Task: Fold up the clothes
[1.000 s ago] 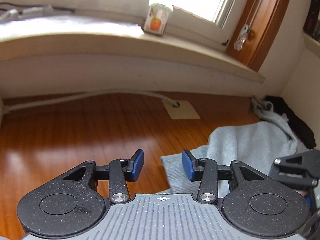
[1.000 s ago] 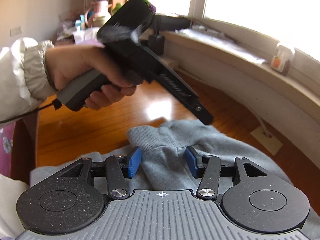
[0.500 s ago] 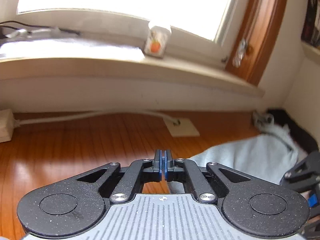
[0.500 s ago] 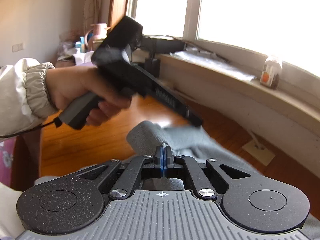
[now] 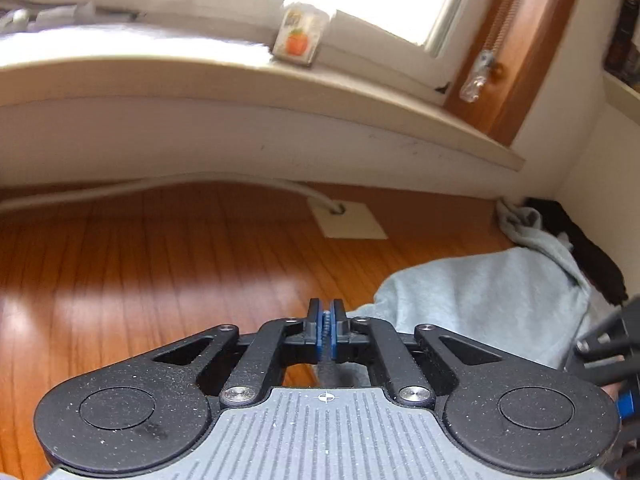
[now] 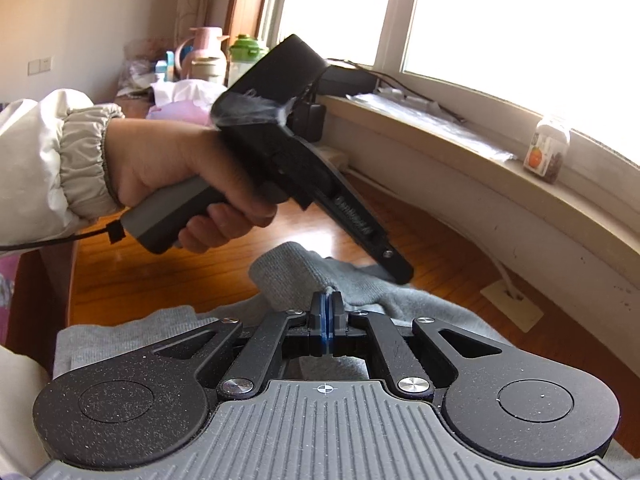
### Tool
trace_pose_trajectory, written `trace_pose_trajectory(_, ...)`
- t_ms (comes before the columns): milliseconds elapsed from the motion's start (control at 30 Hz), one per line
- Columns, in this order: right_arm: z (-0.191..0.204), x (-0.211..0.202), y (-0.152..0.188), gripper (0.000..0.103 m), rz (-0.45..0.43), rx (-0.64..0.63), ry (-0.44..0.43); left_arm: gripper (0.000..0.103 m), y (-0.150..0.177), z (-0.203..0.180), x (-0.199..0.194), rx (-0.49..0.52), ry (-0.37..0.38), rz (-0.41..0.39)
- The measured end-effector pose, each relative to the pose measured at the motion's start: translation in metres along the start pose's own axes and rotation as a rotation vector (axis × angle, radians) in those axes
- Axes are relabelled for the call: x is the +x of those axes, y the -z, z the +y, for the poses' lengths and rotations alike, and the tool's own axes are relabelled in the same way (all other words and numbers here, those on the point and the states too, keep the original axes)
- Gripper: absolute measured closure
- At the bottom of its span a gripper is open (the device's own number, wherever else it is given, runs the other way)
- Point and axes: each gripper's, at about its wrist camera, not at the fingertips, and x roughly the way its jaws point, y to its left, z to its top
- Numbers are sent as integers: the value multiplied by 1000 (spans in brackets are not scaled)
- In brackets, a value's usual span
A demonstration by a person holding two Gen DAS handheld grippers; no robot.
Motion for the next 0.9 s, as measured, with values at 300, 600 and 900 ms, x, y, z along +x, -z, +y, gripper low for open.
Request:
trace_pose_trajectory(300, -2, -16, 11, 101, 22, 2, -100, 98, 19, 3, -35, 45, -43, -8)
trace_pose_trajectory(600, -14, -14, 4, 101, -41, 47, 7, 70, 36, 13, -62, 31, -46, -12)
trace_pose_trajectory(900, -31, -15, -6, 101, -121, 148, 96, 85, 37, 17, -34, -7, 51, 61)
